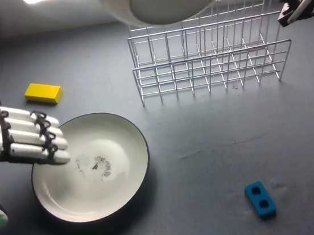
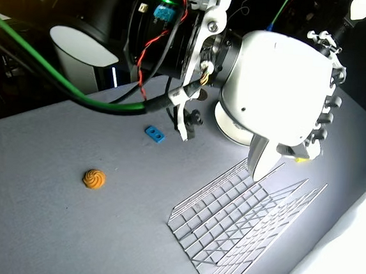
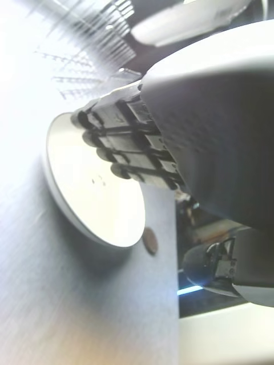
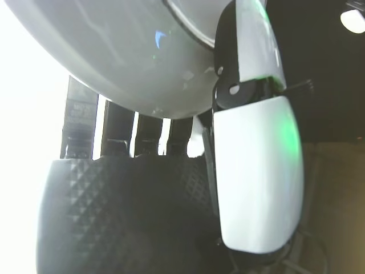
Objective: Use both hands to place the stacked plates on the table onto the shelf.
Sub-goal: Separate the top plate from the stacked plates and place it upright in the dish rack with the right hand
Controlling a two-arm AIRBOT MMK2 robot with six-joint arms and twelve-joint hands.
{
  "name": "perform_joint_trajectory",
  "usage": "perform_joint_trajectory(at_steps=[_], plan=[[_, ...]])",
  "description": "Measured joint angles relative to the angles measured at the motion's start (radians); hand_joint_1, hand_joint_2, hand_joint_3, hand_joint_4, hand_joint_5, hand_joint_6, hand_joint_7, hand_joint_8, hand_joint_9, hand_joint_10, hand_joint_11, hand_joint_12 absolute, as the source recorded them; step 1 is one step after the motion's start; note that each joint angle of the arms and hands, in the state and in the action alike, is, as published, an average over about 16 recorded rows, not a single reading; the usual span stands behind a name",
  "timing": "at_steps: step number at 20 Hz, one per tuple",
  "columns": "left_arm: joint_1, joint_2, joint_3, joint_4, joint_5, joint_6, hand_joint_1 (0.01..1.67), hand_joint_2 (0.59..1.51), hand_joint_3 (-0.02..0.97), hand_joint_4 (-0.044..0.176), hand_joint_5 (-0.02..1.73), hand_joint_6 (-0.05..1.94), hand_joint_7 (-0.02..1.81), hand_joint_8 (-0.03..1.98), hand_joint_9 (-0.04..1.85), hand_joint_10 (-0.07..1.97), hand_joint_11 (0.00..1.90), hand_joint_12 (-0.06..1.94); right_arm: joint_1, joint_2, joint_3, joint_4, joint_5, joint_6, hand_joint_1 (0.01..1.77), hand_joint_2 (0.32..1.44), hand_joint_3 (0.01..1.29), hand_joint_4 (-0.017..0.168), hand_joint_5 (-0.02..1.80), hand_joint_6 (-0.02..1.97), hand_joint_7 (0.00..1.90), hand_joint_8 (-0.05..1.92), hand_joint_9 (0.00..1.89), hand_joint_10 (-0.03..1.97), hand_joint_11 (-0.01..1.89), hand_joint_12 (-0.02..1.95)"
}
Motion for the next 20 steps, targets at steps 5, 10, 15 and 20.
perform_joint_trajectory(at_steps=[5, 10, 15, 20], plan=[[0.023, -0.010, -0.004, 0.008, 0.019, -0.003, 0.01, 1.144, 0.014, 0.005, 0.02, 0.01, 0.02, -0.01, 0.02, 0.01, 0.01, 0.00, 0.000, 0.013, 0.041, 0.036, -0.024, 0.007, 1.21, 0.96, 0.02, 0.007, 1.02, 0.89, 1.09, 0.76, 1.27, 0.02, 0.84, 1.01], [0.035, -0.016, -0.001, 0.009, 0.029, -0.005, 0.01, 1.145, 0.014, 0.005, 0.02, 0.01, 0.02, -0.01, 0.02, 0.01, 0.01, 0.00, 0.000, 0.021, 0.078, 0.040, -0.061, 0.034, 1.21, 0.96, 0.02, 0.012, 1.02, 0.89, 1.11, 0.74, 1.28, 0.02, 0.85, 1.01], [0.040, -0.021, 0.009, 0.010, 0.034, -0.006, 0.01, 1.146, 0.014, 0.005, 0.02, 0.01, 0.02, -0.01, 0.02, 0.01, 0.01, 0.00, 0.003, 0.020, 0.115, 0.016, -0.112, 0.074, 1.22, 0.96, 0.02, 0.013, 1.02, 0.89, 1.10, 0.75, 1.28, 0.02, 0.83, 1.04], [0.040, -0.024, 0.020, 0.009, 0.035, -0.007, 0.01, 1.153, 0.014, 0.004, 0.02, 0.01, 0.02, -0.01, 0.02, 0.01, 0.01, 0.00, 0.010, 0.008, 0.152, -0.022, -0.164, 0.116, 1.22, 0.96, 0.02, 0.016, 1.01, 0.89, 1.11, 0.74, 1.28, 0.02, 0.83, 1.04]])
